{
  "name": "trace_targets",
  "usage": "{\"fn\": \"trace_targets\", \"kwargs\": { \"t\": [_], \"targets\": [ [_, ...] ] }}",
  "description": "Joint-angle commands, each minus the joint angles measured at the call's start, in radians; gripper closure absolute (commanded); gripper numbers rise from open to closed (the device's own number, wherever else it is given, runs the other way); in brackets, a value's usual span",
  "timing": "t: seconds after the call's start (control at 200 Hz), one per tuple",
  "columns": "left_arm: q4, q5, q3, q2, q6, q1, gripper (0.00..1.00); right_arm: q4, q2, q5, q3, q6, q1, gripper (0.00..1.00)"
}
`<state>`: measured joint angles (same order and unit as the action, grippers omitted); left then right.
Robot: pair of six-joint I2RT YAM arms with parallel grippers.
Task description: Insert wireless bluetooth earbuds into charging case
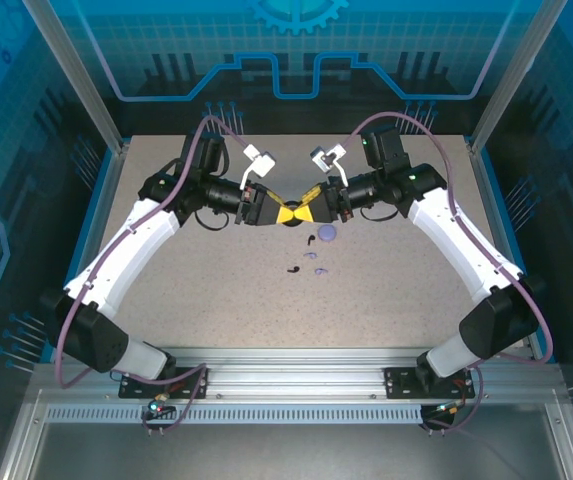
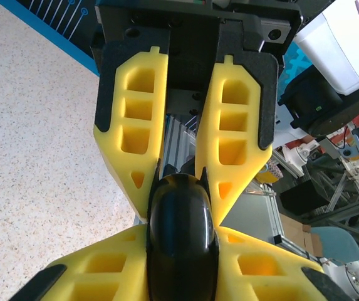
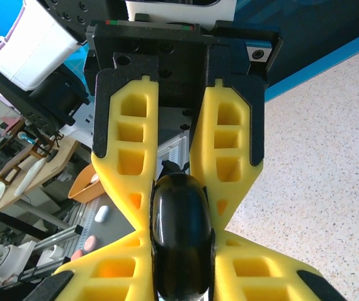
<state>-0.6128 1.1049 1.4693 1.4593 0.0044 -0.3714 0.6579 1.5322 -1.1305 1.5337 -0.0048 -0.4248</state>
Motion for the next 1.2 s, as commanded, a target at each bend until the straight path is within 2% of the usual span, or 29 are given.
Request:
{"fn": "trace_targets", "kwargs": {
  "t": [0.0, 0.065, 0.235, 0.38, 0.75, 0.985, 1.195],
  "targets": [
    [-0.002, -0.011, 0.034, -0.022, 0.017, -0.006, 0.69, 0.009, -0.005, -0.011, 0.026, 0.001, -0.012, 0.82],
    [0.002, -0.024, 0.031, -0.024, 0.014, -0.006, 0.66, -0.024, -0.016, -0.007, 0.013, 0.025, -0.001, 0.84],
    [0.083, -0.042, 0.004, -0.045, -0.051, 0.004, 0.44, -0.14, -0.055, 0.021, -0.037, 0.117, 0.028, 0.86],
    [0.181, -0.069, -0.043, -0.076, -0.125, 0.018, 0.39, -0.213, -0.086, 0.057, -0.068, 0.179, 0.044, 0.86],
    [0.707, -0.178, -0.268, -0.195, -0.501, 0.032, 0.35, -0.499, -0.188, 0.176, -0.17, 0.403, 0.057, 0.85],
    [0.72, -0.172, -0.259, -0.191, -0.498, -0.009, 0.34, -0.529, -0.195, 0.19, -0.16, 0.431, 0.026, 0.85],
    [0.697, -0.167, -0.235, -0.186, -0.475, -0.029, 0.45, -0.547, -0.184, 0.181, -0.15, 0.445, 0.009, 0.85]
  ]
}}
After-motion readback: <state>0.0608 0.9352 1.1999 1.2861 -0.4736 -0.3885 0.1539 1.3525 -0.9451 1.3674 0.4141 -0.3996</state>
